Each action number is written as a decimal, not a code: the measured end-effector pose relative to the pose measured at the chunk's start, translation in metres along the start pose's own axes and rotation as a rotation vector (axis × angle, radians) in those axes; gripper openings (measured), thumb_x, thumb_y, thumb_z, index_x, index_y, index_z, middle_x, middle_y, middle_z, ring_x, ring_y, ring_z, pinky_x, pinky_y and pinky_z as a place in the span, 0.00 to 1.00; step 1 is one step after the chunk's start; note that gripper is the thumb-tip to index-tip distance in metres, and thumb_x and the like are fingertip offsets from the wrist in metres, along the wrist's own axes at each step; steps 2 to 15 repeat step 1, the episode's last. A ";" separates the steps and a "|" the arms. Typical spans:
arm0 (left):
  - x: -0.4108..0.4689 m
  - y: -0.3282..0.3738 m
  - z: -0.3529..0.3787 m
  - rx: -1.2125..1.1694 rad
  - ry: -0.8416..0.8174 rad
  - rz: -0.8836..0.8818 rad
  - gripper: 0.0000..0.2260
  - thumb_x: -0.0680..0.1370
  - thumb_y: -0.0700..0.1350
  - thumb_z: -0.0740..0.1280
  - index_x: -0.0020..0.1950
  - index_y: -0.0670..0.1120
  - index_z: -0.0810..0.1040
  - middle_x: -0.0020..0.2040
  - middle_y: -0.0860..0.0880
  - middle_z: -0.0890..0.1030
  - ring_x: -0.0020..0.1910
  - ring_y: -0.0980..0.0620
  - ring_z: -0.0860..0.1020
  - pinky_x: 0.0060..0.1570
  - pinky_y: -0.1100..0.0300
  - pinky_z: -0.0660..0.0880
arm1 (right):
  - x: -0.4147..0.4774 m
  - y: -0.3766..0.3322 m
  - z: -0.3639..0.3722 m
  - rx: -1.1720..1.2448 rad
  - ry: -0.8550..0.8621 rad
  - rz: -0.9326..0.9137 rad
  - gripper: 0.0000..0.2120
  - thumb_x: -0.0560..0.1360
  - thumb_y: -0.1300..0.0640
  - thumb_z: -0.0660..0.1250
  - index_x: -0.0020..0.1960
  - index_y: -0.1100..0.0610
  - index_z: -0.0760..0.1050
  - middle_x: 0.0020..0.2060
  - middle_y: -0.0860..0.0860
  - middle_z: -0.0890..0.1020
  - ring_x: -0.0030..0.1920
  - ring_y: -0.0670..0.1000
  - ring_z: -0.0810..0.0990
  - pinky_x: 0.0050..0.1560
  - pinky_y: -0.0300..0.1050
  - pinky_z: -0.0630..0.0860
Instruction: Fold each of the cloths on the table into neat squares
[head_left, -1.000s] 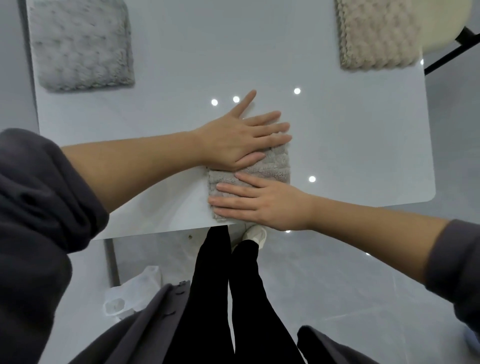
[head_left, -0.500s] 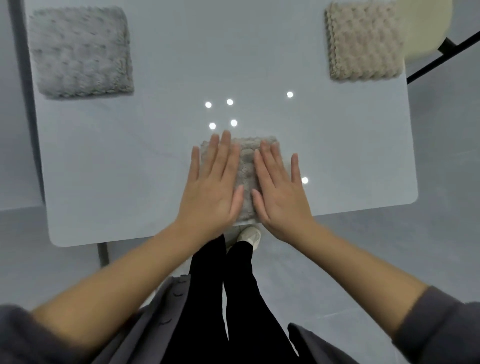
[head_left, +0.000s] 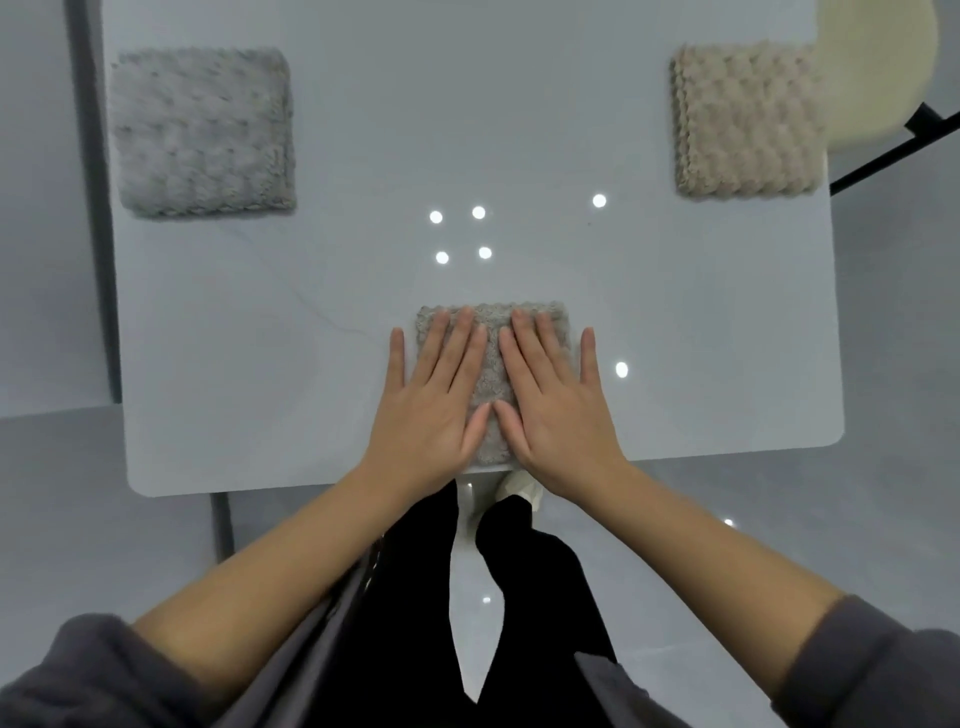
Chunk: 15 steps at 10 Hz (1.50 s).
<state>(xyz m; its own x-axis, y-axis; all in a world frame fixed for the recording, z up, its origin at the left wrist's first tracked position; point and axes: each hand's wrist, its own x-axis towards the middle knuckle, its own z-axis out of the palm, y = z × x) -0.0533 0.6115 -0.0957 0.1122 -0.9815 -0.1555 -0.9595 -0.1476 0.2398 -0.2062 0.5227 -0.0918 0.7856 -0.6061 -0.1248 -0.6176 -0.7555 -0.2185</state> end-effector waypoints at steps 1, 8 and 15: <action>-0.001 0.009 -0.016 -0.105 0.000 -0.040 0.30 0.81 0.55 0.50 0.80 0.43 0.50 0.80 0.43 0.49 0.79 0.46 0.45 0.75 0.41 0.41 | 0.006 0.008 -0.016 0.080 -0.028 -0.061 0.30 0.81 0.47 0.50 0.78 0.60 0.54 0.78 0.57 0.54 0.79 0.56 0.49 0.76 0.64 0.44; -0.001 0.009 -0.016 -0.105 0.000 -0.040 0.30 0.81 0.55 0.50 0.80 0.43 0.50 0.80 0.43 0.49 0.79 0.46 0.45 0.75 0.41 0.41 | 0.006 0.008 -0.016 0.080 -0.028 -0.061 0.30 0.81 0.47 0.50 0.78 0.60 0.54 0.78 0.57 0.54 0.79 0.56 0.49 0.76 0.64 0.44; -0.001 0.009 -0.016 -0.105 0.000 -0.040 0.30 0.81 0.55 0.50 0.80 0.43 0.50 0.80 0.43 0.49 0.79 0.46 0.45 0.75 0.41 0.41 | 0.006 0.008 -0.016 0.080 -0.028 -0.061 0.30 0.81 0.47 0.50 0.78 0.60 0.54 0.78 0.57 0.54 0.79 0.56 0.49 0.76 0.64 0.44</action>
